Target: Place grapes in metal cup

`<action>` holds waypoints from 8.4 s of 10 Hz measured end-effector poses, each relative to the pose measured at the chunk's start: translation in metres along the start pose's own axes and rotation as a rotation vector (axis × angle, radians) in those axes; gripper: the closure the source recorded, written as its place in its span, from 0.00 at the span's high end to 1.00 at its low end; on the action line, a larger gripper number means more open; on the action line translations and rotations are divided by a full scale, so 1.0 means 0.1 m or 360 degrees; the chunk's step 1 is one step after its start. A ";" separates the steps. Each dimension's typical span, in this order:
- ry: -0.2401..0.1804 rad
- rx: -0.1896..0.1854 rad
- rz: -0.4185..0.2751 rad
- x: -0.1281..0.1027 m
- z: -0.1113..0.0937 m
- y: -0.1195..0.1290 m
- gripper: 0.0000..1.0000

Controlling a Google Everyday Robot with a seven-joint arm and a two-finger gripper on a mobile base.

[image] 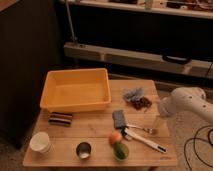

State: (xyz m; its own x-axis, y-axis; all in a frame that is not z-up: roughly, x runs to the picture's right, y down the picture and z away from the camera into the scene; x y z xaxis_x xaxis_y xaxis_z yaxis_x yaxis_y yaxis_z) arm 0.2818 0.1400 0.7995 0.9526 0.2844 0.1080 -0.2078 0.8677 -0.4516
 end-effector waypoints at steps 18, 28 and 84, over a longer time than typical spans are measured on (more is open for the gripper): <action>0.0000 0.0000 0.0000 0.00 0.00 0.00 0.80; -0.0111 -0.0028 0.0005 -0.34 -0.06 -0.61 0.80; -0.0921 -0.0256 -0.1321 -2.14 -1.71 0.99 0.00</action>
State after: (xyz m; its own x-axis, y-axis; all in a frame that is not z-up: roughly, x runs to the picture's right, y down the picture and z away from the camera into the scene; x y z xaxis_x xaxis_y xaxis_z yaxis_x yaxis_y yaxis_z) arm 0.0949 0.0955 0.5804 0.5205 -0.1910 0.8323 0.5413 0.8276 -0.1486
